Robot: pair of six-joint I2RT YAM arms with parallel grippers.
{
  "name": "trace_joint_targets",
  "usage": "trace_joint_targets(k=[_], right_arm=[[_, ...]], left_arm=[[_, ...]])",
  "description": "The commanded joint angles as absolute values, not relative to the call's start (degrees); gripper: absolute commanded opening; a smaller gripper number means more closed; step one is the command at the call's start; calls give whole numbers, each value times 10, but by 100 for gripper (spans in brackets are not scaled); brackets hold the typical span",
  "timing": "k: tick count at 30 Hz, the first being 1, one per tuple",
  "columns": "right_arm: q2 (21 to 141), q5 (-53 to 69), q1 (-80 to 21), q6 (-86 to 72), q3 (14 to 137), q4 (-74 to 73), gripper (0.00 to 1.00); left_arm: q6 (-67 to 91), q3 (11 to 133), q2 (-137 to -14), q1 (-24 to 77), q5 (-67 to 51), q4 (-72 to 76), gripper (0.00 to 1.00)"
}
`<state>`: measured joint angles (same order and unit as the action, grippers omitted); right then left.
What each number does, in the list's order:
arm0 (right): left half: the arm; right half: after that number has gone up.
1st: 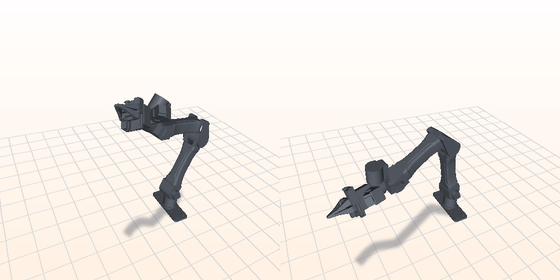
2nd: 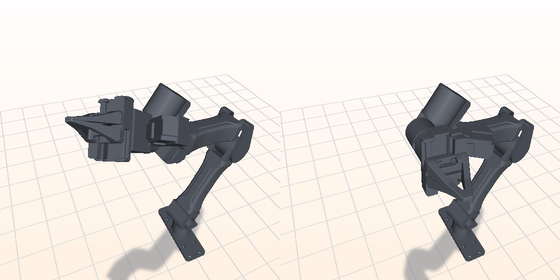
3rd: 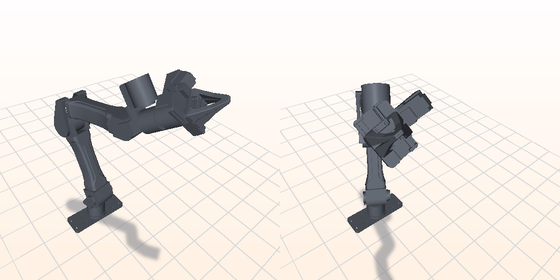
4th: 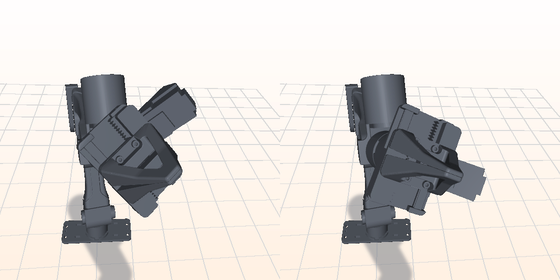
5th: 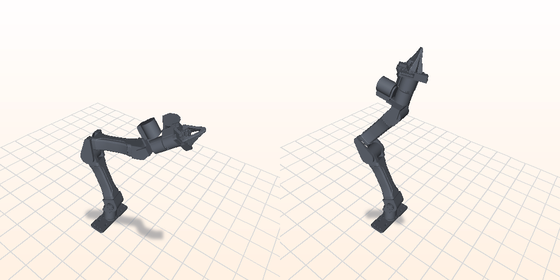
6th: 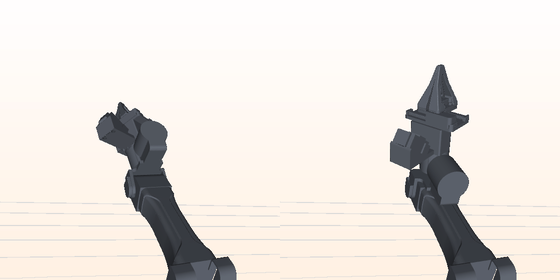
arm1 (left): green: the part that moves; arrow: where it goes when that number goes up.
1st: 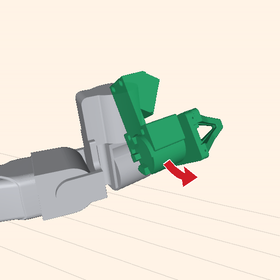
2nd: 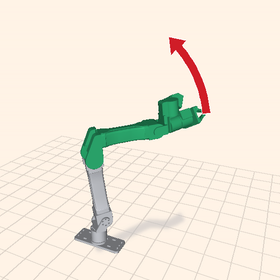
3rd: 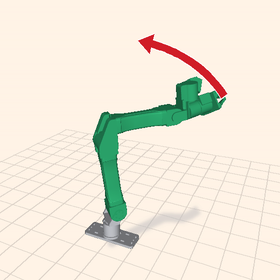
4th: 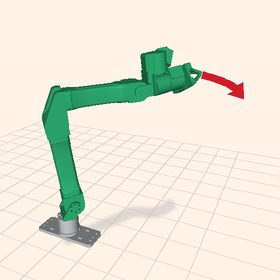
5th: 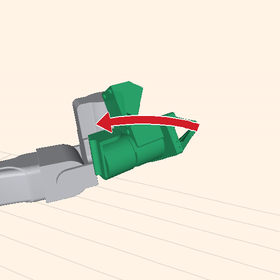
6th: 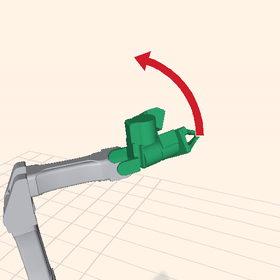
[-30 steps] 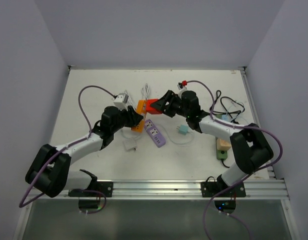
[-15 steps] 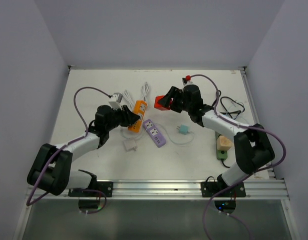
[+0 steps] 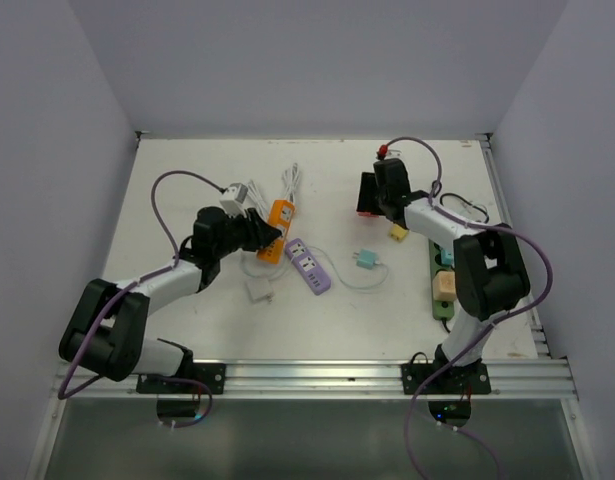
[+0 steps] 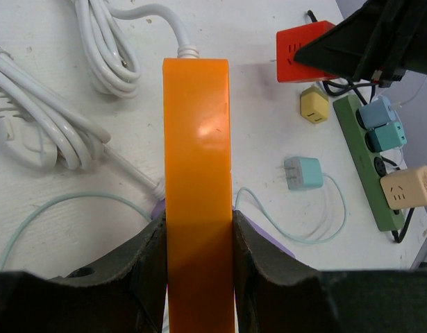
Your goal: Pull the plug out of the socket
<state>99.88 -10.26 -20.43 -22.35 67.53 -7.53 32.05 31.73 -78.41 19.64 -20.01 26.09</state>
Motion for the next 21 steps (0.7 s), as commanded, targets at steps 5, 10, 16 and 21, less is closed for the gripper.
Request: trace_joint_targets(k=[5, 10, 16, 21], right_arm=[[1024, -169, -201, -137, 677, -4, 5], [1027, -175, -201, -133, 641, 24, 17], [1017, -178, -201, -154, 608, 38, 51], [1006, -171, -201, -169, 599, 30, 71]], left_arm=[[314, 352, -805, 192, -212, 294, 0], [319, 360, -817, 192, -217, 300, 0], [322, 374, -833, 192, -224, 301, 0], [325, 395, -844, 192, -230, 290, 0]])
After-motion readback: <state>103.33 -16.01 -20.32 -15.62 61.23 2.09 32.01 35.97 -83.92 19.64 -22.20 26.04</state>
